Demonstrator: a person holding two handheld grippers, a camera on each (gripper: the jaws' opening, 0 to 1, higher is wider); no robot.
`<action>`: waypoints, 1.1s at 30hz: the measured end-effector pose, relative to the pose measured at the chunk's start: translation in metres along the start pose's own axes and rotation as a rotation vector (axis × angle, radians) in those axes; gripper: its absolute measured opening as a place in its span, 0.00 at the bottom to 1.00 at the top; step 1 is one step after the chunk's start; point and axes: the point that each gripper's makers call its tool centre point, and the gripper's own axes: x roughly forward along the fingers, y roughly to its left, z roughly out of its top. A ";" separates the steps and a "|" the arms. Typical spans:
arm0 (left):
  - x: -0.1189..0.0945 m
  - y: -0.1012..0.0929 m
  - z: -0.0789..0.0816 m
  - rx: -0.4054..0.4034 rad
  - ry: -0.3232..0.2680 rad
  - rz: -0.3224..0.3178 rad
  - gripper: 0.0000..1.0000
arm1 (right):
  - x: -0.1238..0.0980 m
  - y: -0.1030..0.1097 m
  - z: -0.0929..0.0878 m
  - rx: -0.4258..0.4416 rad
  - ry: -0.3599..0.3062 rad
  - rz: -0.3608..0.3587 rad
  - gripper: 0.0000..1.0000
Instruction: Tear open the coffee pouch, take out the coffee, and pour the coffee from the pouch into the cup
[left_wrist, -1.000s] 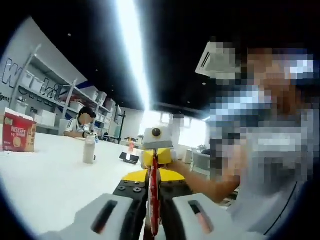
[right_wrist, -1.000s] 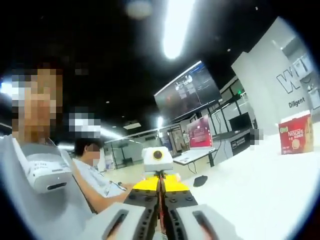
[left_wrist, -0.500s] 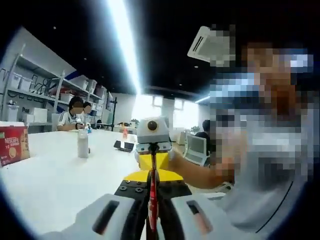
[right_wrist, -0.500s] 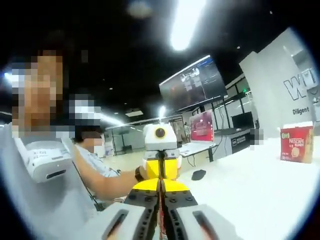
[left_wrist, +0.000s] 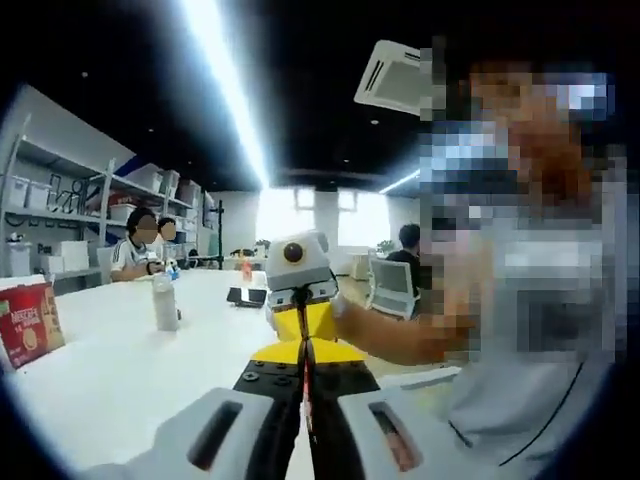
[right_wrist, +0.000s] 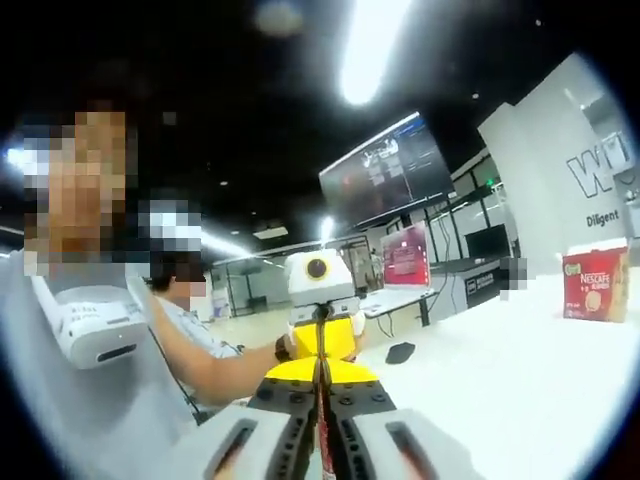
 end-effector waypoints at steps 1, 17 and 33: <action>0.000 0.000 0.002 0.013 0.001 0.003 0.03 | 0.000 0.000 0.002 0.011 -0.009 -0.004 0.02; 0.018 -0.005 0.020 1.067 0.294 0.149 0.02 | -0.012 -0.003 0.023 0.573 -0.084 0.288 0.00; -0.011 0.072 -0.015 -0.091 -0.010 0.448 0.02 | 0.004 -0.062 0.004 -0.485 -0.028 -0.522 0.00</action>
